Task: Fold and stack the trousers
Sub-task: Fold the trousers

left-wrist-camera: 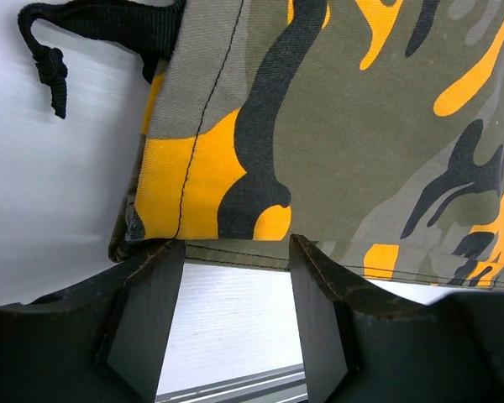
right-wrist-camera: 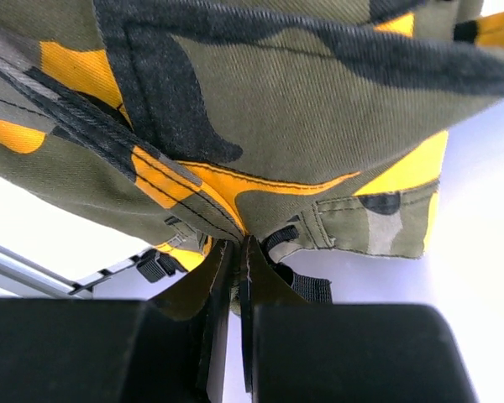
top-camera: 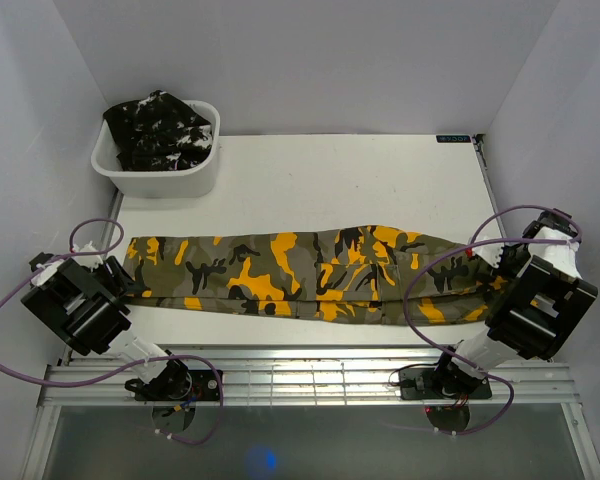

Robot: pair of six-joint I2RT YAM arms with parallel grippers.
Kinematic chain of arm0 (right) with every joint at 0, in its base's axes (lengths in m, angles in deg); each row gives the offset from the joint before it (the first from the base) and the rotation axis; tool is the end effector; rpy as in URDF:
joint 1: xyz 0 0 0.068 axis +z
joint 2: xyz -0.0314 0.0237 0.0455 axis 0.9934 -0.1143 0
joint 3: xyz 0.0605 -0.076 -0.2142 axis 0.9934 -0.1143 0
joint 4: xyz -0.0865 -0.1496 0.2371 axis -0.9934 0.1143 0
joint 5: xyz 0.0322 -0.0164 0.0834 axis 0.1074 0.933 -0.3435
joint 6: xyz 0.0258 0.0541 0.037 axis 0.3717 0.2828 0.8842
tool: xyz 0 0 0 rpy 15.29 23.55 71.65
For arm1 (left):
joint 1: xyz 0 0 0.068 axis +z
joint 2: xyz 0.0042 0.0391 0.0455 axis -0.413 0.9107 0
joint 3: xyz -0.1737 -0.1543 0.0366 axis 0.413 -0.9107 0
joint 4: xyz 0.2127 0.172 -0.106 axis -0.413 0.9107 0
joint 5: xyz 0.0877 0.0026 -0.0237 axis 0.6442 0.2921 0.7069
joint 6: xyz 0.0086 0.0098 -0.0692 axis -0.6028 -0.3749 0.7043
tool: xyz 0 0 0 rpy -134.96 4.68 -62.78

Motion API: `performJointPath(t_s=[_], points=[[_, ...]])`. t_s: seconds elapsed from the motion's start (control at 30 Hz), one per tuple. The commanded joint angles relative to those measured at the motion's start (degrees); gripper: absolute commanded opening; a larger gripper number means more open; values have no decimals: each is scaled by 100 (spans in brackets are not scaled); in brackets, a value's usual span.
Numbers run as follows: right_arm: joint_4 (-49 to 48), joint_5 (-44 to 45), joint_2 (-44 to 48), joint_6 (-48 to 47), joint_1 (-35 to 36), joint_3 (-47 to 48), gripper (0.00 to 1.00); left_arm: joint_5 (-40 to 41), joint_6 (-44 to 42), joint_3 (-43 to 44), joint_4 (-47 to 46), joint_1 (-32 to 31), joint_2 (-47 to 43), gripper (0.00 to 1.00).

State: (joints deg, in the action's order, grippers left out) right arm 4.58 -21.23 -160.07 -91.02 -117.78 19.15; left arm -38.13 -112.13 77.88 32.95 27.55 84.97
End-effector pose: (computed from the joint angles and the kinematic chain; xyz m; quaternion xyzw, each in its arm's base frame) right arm 0.2623 -0.1773 0.1267 -0.5572 0.8208 -0.1116 0.0585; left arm 0.2077 0.2148 0.0780 -0.2241 0.9319 -0.1981 0.2053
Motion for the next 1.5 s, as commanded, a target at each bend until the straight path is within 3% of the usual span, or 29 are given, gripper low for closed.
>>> performJointPath(t_s=[0.0,0.1,0.17,0.23,0.37,0.43,0.47,0.57,0.63,0.77,0.87,1.07,1.27,1.47], points=[[-216,321,-85,-174,-168,-8,8,689,-205,183,-367,132,60,65],[-190,356,-33,-226,-169,-147,11,347,-406,306,-95,132,-19,65],[-356,242,169,-288,-134,-437,24,58,-582,359,151,132,-150,65],[-462,216,284,-280,-107,-604,29,12,-854,499,414,106,-458,65],[-383,-162,416,-69,-63,-492,52,100,-1180,815,775,97,-915,64],[-191,-380,460,54,-28,-369,68,240,-1215,982,907,97,-1073,64],[-77,-478,521,194,33,-194,82,267,-1242,1044,969,97,-1091,64],[468,-917,853,449,322,10,93,258,-1443,1185,1154,70,-1118,61],[697,-1189,1100,704,586,-60,93,223,-1680,1176,1311,-87,-1118,59],[1014,-1427,1759,1239,1883,-490,66,39,-3030,1168,2014,-535,-1048,56],[778,-1507,1971,2161,3068,-842,55,-40,-3420,1211,2261,-896,-1013,55],[94,-1393,1980,3568,4908,-1369,47,-330,-3764,1510,2446,-1266,-775,55],[-751,-866,2077,3842,5692,-2142,45,-497,-4098,1703,2472,-1318,-503,58],[-1446,-567,2024,3878,5878,-2442,43,-515,-4037,1730,2394,-1318,-362,60]])
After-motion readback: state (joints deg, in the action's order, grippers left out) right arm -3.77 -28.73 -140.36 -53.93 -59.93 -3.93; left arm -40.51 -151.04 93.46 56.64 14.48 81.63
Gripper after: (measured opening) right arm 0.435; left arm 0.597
